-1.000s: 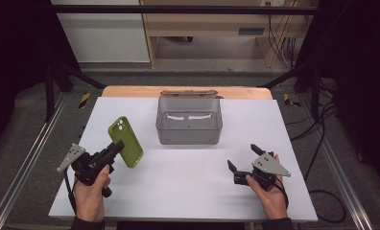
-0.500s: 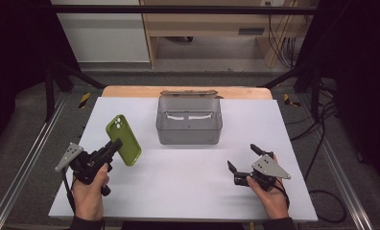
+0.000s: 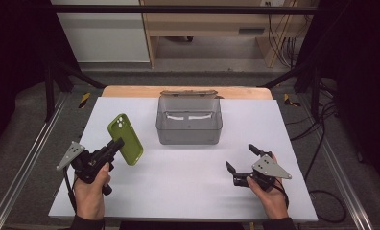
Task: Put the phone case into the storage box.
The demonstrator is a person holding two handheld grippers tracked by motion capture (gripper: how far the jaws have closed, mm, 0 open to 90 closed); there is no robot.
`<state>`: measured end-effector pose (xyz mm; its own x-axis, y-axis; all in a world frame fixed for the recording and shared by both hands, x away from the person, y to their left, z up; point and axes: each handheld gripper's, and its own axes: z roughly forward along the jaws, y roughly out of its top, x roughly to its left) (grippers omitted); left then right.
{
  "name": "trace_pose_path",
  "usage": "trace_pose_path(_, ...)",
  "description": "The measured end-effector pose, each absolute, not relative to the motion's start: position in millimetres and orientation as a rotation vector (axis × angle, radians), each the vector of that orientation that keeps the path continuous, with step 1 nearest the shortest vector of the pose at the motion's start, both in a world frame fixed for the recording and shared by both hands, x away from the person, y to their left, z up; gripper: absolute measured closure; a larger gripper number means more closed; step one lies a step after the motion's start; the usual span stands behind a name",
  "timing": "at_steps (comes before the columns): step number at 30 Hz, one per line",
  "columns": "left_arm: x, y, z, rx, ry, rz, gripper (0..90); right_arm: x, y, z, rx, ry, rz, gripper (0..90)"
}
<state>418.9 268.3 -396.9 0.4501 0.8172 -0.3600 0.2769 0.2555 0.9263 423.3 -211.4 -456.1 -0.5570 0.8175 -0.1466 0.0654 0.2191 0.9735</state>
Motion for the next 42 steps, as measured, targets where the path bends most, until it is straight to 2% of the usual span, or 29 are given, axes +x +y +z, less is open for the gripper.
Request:
trace_pose_path(11,432,268,-369,1.379,1.064,0.502,79.8,421,-212,-455,0.847,1.874,1.456,3.6)
trace_pose_path(27,494,236,-308,1.504,1.054,0.508,79.7,418,-214,-458,0.835,1.891,1.469,5.1)
trace_pose_path(35,526,221,-301,1.522,1.092,0.482,79.7,418,-211,-461,0.827,1.893,1.452,4.9)
trace_pose_path(42,537,207,-308,1.535,1.115,0.442,79.7,417,-215,-459,0.838,1.866,1.465,5.9)
